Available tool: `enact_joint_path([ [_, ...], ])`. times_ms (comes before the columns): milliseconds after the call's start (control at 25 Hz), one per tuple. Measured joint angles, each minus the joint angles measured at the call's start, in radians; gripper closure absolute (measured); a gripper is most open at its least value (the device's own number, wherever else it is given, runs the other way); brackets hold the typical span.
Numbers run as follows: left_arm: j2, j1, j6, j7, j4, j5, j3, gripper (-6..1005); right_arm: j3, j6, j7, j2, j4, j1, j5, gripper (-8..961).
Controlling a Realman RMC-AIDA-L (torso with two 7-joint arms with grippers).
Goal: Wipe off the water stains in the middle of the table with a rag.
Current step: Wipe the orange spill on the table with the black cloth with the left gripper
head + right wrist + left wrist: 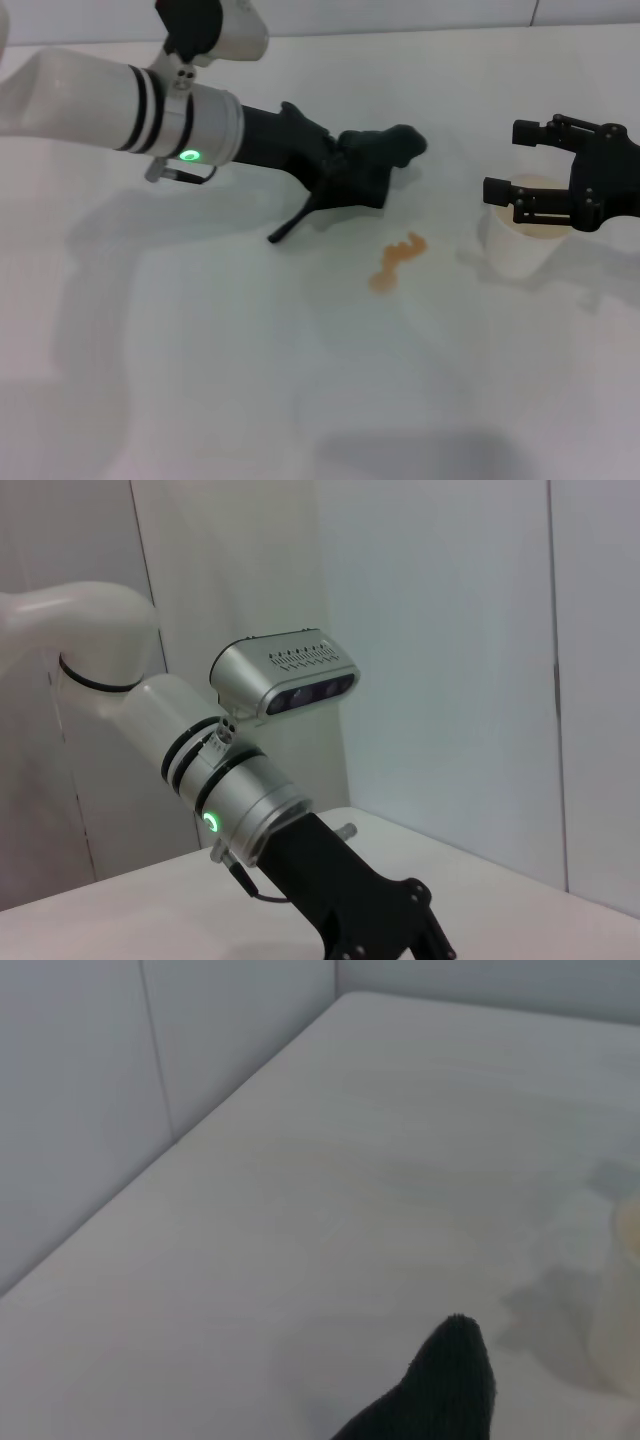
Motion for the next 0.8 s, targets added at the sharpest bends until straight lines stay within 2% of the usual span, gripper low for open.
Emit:
enact_joint_path([
  [120, -0.004, -0.007, -0.016, 0.032, -0.032, -0.078, 0.039, 936, 0.000, 0.000, 0.000, 0.000, -0.001, -0.001, 0.000, 90],
  [240, -0.006, -0.005, -0.032, 0.049, -0.049, -0.199, 0.149, 935, 0.000, -0.001, 0.000, 0.000, -0.001, -0.002, -0.004, 90],
  [280, -0.006, 0.001, -0.038, 0.050, -0.051, -0.258, 0.212, 935, 0.000, -0.002, 0.000, 0.000, -0.001, -0.002, -0.004, 90],
  [400, -0.006, 0.018, -0.053, 0.042, -0.049, -0.354, 0.345, 934, 0.000, -0.006, -0.001, 0.000, -0.001, -0.005, -0.003, 90],
  [480, -0.006, 0.030, -0.069, 0.038, -0.048, -0.387, 0.397, 934, 0.000, -0.008, -0.006, 0.000, -0.001, -0.008, -0.003, 90],
  [600, -0.006, 0.044, -0.085, 0.037, -0.051, -0.409, 0.432, 933, 0.000, -0.009, -0.009, 0.000, -0.001, -0.010, -0.002, 90],
  [800, -0.006, 0.054, -0.079, 0.036, -0.052, -0.413, 0.435, 931, 0.000, -0.010, -0.009, 0.000, 0.000, -0.009, -0.002, 90],
])
